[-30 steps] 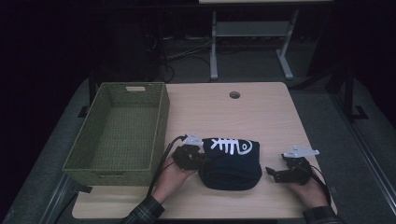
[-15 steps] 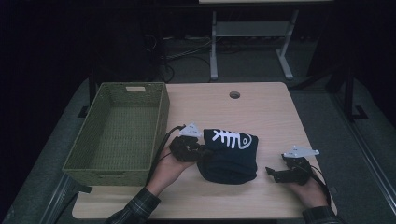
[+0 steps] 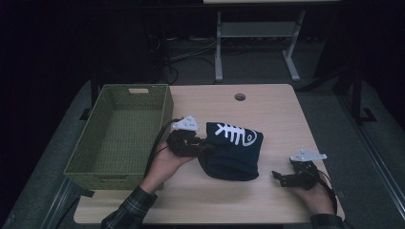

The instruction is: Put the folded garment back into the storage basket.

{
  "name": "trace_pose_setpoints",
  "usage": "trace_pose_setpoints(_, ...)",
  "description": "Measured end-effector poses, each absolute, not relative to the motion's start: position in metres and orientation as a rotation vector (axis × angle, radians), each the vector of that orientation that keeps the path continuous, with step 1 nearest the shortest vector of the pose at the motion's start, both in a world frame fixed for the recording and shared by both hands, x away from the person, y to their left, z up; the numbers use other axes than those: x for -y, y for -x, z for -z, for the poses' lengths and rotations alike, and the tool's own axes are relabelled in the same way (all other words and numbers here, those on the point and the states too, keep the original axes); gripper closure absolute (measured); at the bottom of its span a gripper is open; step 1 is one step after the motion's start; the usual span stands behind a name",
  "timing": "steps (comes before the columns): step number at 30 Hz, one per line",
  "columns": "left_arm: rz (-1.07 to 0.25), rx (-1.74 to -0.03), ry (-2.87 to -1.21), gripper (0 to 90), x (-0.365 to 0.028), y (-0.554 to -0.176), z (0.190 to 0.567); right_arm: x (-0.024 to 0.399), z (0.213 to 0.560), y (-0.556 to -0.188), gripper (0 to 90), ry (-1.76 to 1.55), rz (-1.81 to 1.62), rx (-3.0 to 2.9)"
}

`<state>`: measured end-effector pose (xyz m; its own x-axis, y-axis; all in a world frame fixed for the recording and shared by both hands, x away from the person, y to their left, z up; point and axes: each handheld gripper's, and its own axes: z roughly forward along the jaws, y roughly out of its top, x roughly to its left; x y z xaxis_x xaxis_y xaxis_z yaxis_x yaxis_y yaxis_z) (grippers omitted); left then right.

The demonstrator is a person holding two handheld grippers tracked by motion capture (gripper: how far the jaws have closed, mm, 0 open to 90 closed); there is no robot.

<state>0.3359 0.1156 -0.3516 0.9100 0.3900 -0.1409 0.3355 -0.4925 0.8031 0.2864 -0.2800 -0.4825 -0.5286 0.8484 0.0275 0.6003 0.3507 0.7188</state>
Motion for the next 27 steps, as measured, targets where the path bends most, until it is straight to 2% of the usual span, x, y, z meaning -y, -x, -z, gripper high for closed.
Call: trace_pose_setpoints(27,-0.172,-0.557,-2.009,73.3,-0.179,-0.334,0.307,0.280,0.482,-0.286,10.1,-1.278,-0.986,-2.269)
